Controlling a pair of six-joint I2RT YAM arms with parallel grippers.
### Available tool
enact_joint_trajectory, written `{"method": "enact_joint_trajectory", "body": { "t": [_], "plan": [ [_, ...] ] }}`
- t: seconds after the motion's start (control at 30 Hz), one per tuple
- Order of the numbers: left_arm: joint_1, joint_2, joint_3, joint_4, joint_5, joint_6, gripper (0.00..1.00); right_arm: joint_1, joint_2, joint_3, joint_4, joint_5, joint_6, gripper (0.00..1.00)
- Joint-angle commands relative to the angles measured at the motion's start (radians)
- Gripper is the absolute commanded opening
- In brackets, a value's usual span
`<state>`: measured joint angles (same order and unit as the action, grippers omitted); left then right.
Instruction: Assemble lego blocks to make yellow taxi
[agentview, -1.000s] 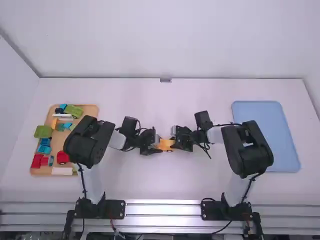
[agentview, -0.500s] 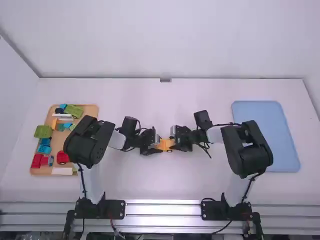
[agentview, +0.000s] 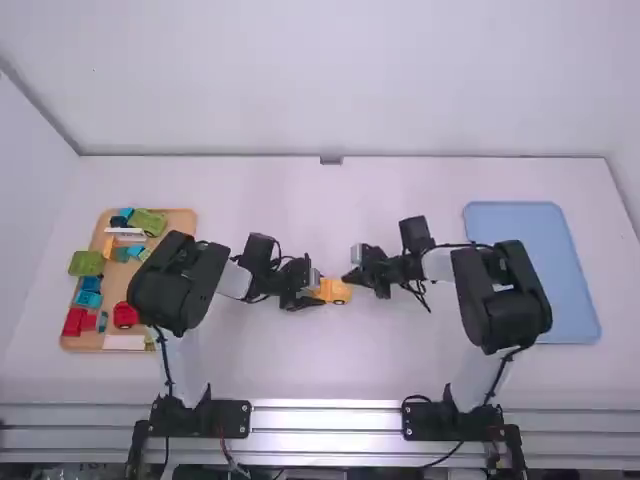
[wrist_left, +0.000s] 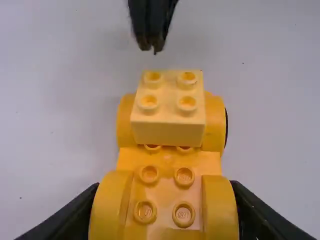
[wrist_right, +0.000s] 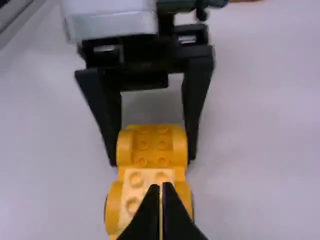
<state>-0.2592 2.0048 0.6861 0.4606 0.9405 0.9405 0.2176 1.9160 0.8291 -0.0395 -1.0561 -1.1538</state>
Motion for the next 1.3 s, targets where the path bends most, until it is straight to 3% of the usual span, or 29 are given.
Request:
{"method": "enact_joint_trajectory", "body": {
  "t": [0.0,0.43,0.6,0.8,0.97,1.27],
  "plan": [
    [-0.003,0.006,-0.006,-0.015,-0.031,-0.008,0.59,0.001,0.020,0.014,-0.018,0.063,-0.002,0.00],
    [-0.003,0.006,-0.006,-0.016,-0.040,-0.009,0.58,0.101,0.021,0.018,-0.025,0.272,0.058,0.00],
    [-0.003,0.006,-0.006,-0.019,-0.040,-0.008,0.58,0.094,0.014,0.042,-0.055,0.237,0.057,0.00],
    [-0.003,0.006,-0.006,-0.019,-0.041,-0.008,0.58,0.048,-0.016,0.084,-0.110,0.063,-0.060,0.00],
    [-0.003,0.006,-0.006,-0.018,-0.041,-0.008,0.57,0.051,-0.012,0.087,-0.112,0.086,-0.058,0.00],
    [-0.003,0.006,-0.006,-0.019,-0.041,-0.009,0.57,0.126,-0.006,0.077,-0.124,0.222,-0.020,0.00]
  ]
}}
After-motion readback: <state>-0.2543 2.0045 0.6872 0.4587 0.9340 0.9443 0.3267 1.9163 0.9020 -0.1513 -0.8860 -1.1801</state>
